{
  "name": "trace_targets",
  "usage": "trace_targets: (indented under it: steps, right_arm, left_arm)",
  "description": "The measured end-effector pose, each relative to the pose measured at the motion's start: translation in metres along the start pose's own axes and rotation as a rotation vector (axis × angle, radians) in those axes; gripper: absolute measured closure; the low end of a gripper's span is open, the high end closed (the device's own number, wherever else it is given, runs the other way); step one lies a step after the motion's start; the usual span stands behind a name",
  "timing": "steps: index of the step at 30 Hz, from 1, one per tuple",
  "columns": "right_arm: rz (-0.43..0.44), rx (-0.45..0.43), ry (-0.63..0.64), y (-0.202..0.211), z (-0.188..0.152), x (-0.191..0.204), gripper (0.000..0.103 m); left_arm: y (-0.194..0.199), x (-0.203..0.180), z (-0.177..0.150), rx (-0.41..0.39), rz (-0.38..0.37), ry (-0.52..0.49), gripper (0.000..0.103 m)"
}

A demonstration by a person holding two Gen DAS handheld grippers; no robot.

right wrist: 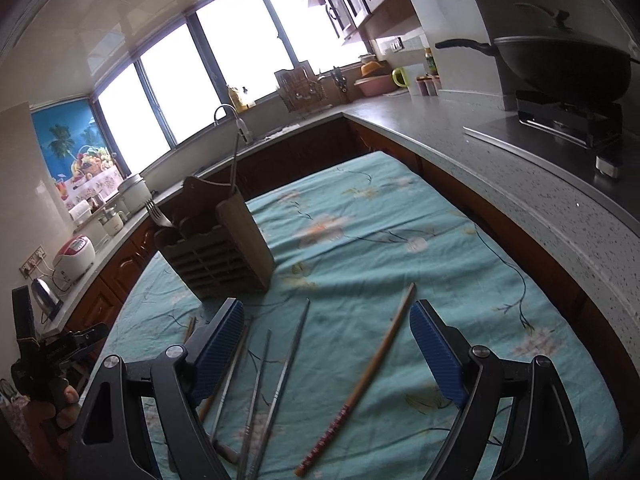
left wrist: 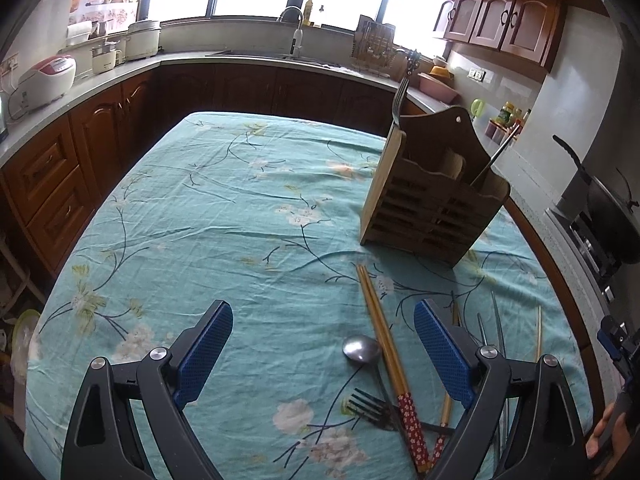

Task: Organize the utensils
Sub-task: 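Move both tools back from the caddy to the utensil pile, then grasp a wooden chopstick with the left tool while the right tool grasps another wooden chopstick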

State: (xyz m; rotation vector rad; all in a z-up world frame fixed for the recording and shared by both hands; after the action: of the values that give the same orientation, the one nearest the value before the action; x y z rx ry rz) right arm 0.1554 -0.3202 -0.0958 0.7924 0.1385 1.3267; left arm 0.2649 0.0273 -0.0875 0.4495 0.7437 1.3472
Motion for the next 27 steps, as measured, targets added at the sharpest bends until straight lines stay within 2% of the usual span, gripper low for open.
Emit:
trace_targets:
  steps: [10, 16, 21, 23, 27]
  right_arm:
    - [-0.028, 0.038, 0.004, -0.015, -0.006, -0.014, 0.016]
    - [-0.055, 0.087, 0.018, -0.034, -0.013, -0.019, 0.017]
    - [-0.089, 0.156, 0.025, -0.057, -0.019, -0.03, 0.034]
    - [-0.103, 0.183, 0.027, -0.066, -0.022, -0.035, 0.043]
    - [-0.126, 0.226, 0.029, -0.081, -0.028, -0.044, 0.053]
  left_arm:
    - [-0.027, -0.016, 0.0, 0.039, -0.004, -0.038, 0.015]
    - [-0.045, -0.05, -0.003, 0.075, -0.05, -0.115, 0.019]
    - [-0.071, -0.089, -0.014, 0.15, -0.089, -0.253, 0.025]
    - [-0.081, -0.099, -0.019, 0.176, -0.095, -0.298, 0.031]
    - [-0.105, -0.114, -0.03, 0.243, -0.091, -0.382, 0.044]
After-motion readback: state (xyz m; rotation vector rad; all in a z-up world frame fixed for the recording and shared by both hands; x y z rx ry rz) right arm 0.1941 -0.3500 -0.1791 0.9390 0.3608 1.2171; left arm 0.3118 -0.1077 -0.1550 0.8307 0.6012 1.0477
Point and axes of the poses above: each gripper's, at about its wrist camera, not at the fingertips, and y roughly against the way its jaws point, x to its left, z to its top, the point moved 8 cm from there along -y, roughly the way its jaws point
